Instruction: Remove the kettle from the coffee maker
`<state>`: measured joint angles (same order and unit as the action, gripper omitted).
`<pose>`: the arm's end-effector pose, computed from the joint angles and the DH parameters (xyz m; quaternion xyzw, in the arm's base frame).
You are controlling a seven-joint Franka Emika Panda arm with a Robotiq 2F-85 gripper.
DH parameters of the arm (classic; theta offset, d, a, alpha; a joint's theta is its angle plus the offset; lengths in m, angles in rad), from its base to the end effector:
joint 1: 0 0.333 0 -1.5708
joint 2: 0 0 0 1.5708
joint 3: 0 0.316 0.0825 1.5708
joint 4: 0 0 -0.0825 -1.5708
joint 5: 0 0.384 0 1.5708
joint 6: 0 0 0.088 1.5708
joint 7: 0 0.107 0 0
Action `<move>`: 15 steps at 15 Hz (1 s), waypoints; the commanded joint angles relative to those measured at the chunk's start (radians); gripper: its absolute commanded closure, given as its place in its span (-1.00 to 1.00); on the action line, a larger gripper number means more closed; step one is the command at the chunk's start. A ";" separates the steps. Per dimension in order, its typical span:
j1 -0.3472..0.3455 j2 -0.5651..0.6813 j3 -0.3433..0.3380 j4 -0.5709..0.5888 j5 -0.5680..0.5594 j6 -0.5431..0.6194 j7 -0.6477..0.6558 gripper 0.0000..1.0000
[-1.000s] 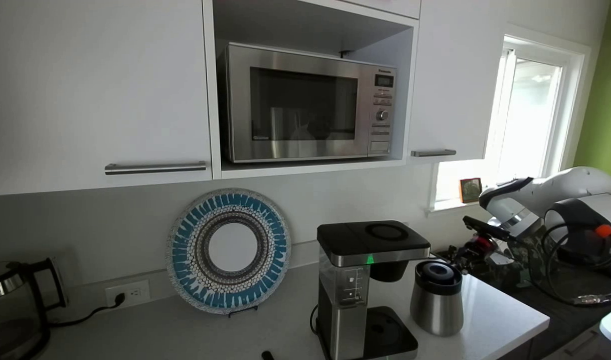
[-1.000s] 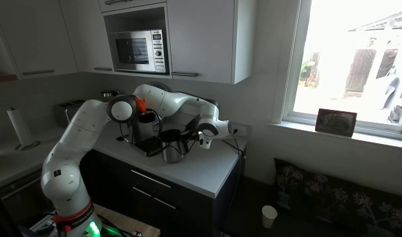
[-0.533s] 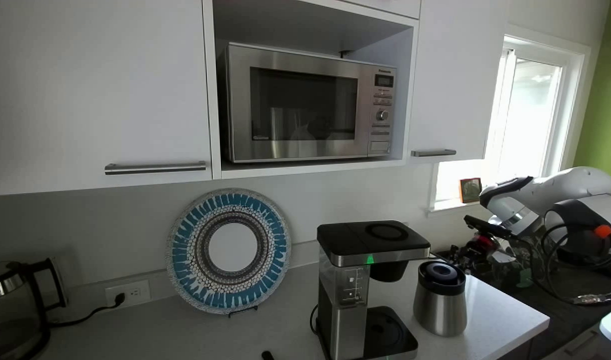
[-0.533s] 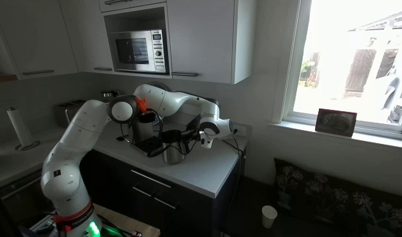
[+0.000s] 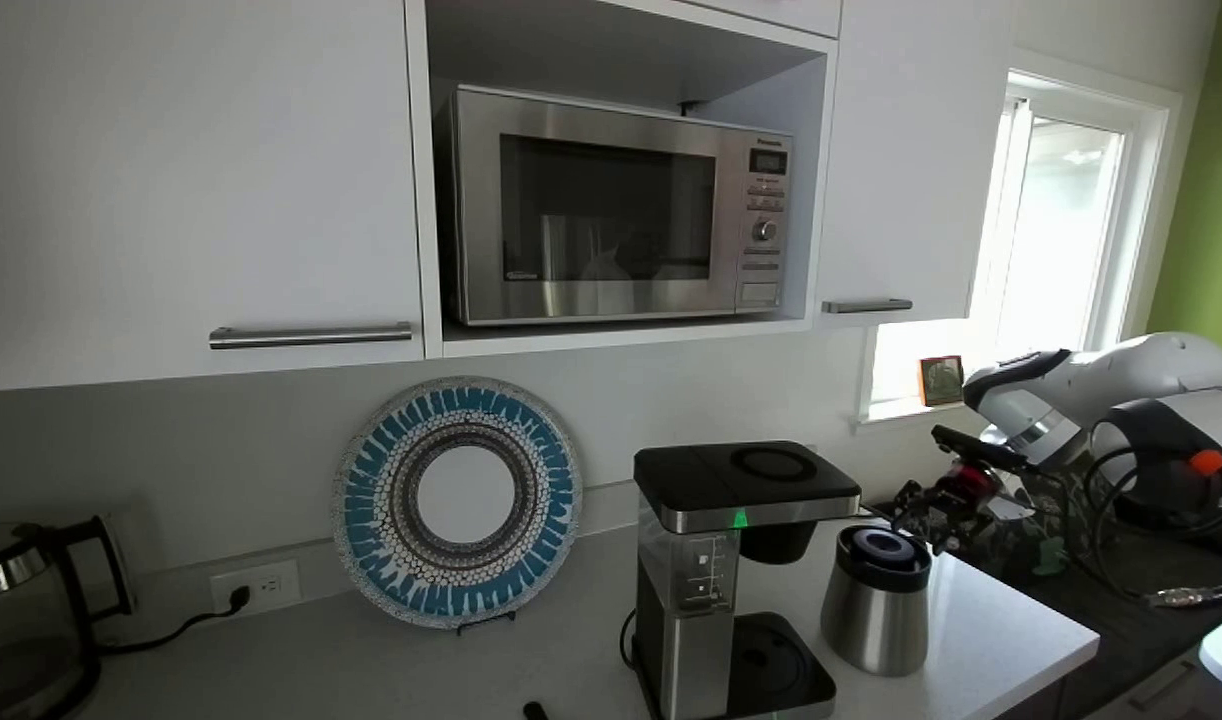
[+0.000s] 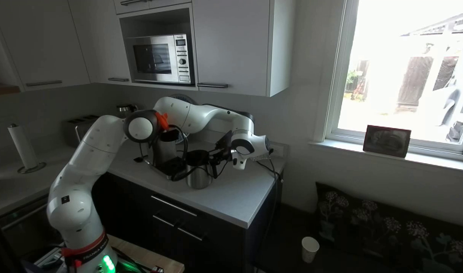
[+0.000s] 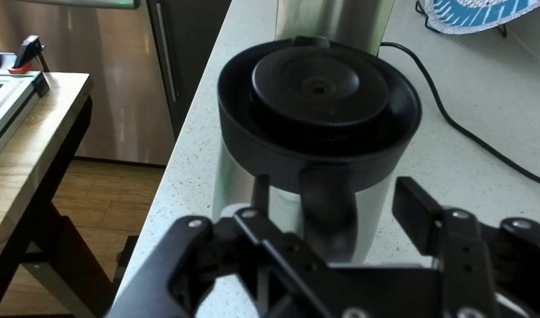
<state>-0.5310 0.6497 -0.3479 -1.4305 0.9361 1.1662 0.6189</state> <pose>0.5103 -0.3809 0.3278 -0.6037 0.5996 0.3412 0.3995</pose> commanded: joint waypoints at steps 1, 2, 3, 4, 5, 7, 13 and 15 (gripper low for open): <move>0.008 -0.016 -0.014 0.022 -0.047 -0.006 -0.016 -1.00; 0.024 -0.033 -0.025 0.021 -0.089 0.016 -0.025 -1.00; 0.038 -0.055 -0.033 0.021 -0.141 0.027 -0.042 -1.00; 0.050 -0.076 -0.038 0.020 -0.187 0.039 -0.059 -1.00; 0.062 -0.107 -0.043 0.006 -0.231 0.053 -0.073 -1.00; 0.082 -0.160 -0.043 -0.005 -0.320 0.079 -0.107 -1.00; 0.153 -0.351 -0.043 -0.153 -0.570 0.278 -0.276 -1.00; 0.149 -0.426 -0.026 -0.225 -0.612 0.388 -0.330 -1.00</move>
<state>-0.4016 0.3600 -0.3759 -1.4959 0.3930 1.4079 0.3739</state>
